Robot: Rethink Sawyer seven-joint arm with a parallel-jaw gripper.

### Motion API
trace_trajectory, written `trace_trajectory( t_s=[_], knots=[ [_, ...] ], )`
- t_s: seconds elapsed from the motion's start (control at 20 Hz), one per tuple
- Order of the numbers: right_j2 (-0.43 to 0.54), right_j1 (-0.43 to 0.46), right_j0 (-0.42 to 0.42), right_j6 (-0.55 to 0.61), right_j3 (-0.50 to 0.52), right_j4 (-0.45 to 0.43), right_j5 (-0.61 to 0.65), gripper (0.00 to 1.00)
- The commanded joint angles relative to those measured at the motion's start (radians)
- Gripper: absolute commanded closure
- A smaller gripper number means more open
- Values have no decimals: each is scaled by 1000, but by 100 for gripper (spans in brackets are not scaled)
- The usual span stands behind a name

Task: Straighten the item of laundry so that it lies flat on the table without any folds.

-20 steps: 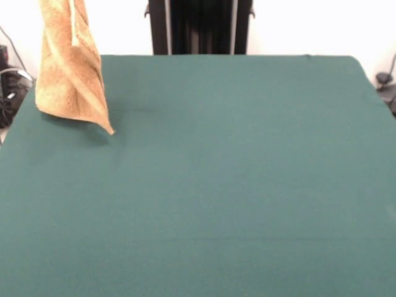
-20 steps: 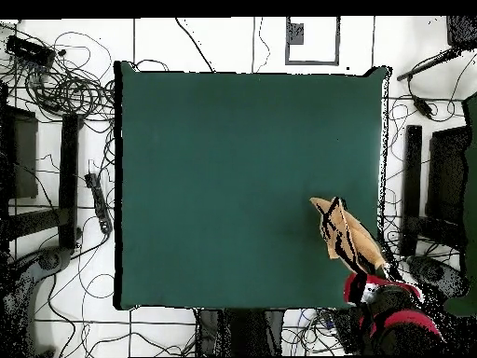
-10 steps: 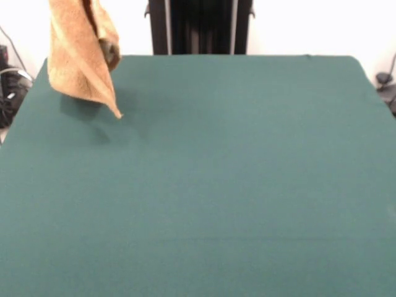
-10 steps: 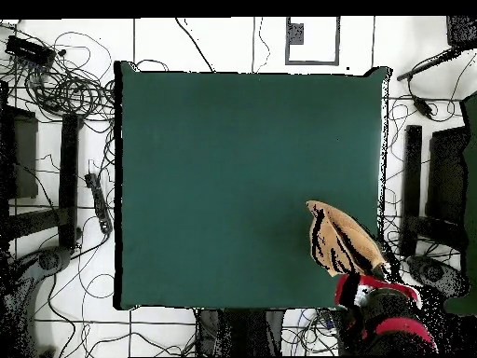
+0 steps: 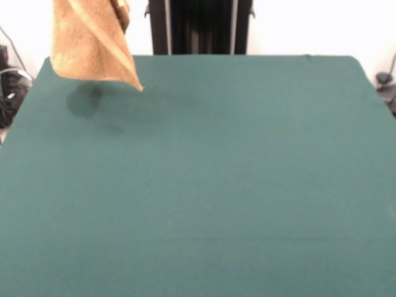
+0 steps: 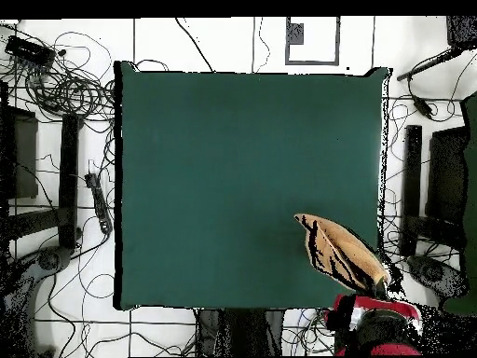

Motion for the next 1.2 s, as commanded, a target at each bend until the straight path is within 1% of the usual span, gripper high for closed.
trace_trajectory(
  t_s=[0.05, 0.25, 0.6, 0.85, 1.0, 1.2],
  knots=[
    [-133, 31, 74, -301, 119, 8, 88, 100],
    [-148, 67, 77, -320, 133, 20, 35, 100],
    [-167, 90, 71, -382, 157, 50, -15, 100],
    [-156, 112, 70, -397, 162, 55, -38, 100],
    [-139, 124, 71, -386, 153, 38, -33, 100],
    [-124, 133, 78, -394, 153, 46, -31, 100]
  ],
)
